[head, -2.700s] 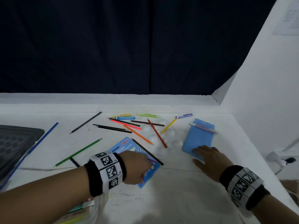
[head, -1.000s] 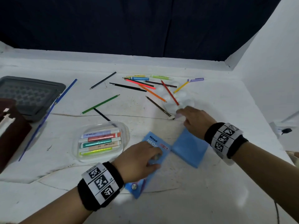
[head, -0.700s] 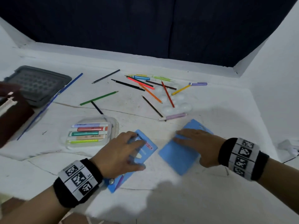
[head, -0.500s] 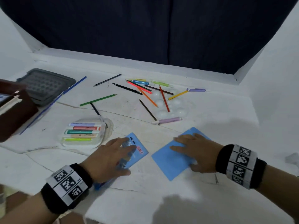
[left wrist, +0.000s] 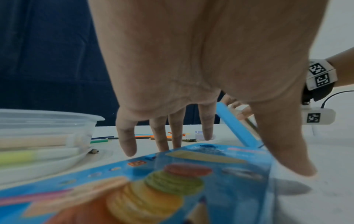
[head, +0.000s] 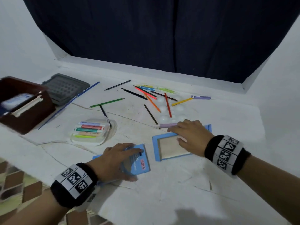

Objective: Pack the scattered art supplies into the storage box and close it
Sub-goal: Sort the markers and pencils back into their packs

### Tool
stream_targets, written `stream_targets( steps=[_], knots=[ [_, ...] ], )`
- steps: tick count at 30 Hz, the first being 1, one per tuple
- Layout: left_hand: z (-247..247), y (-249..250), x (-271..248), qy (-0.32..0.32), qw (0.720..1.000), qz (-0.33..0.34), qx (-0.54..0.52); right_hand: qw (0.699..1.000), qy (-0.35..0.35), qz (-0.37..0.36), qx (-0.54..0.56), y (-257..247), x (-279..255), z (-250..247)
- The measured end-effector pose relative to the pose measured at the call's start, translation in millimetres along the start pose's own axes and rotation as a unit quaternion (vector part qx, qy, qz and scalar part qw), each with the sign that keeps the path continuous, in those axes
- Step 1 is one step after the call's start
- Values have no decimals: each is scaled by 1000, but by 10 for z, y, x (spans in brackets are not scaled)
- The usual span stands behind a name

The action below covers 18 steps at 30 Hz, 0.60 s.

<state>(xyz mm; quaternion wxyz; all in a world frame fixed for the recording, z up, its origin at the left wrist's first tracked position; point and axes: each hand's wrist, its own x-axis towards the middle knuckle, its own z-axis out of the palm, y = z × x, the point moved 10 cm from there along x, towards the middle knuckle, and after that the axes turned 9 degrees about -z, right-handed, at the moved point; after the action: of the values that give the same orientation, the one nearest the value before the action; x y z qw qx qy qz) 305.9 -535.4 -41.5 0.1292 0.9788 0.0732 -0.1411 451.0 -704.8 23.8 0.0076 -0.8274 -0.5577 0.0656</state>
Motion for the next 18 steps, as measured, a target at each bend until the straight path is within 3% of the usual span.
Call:
stream_targets(
  steps=[3,6,10,18],
  knots=[
    [15,67,7,-1,1000,-8,14,999,-8,13,-32,43,76,111],
    [-8,81,48,1,1000,1,8,995,-94,10,30,27,49,388],
    [-19,70,85,-9,1000,23,14,988,-145,2,43,-12,-36,517],
    [-73,73,130,34,999,33,-1,994,-108,18,26,-215,20,546]
  ],
)
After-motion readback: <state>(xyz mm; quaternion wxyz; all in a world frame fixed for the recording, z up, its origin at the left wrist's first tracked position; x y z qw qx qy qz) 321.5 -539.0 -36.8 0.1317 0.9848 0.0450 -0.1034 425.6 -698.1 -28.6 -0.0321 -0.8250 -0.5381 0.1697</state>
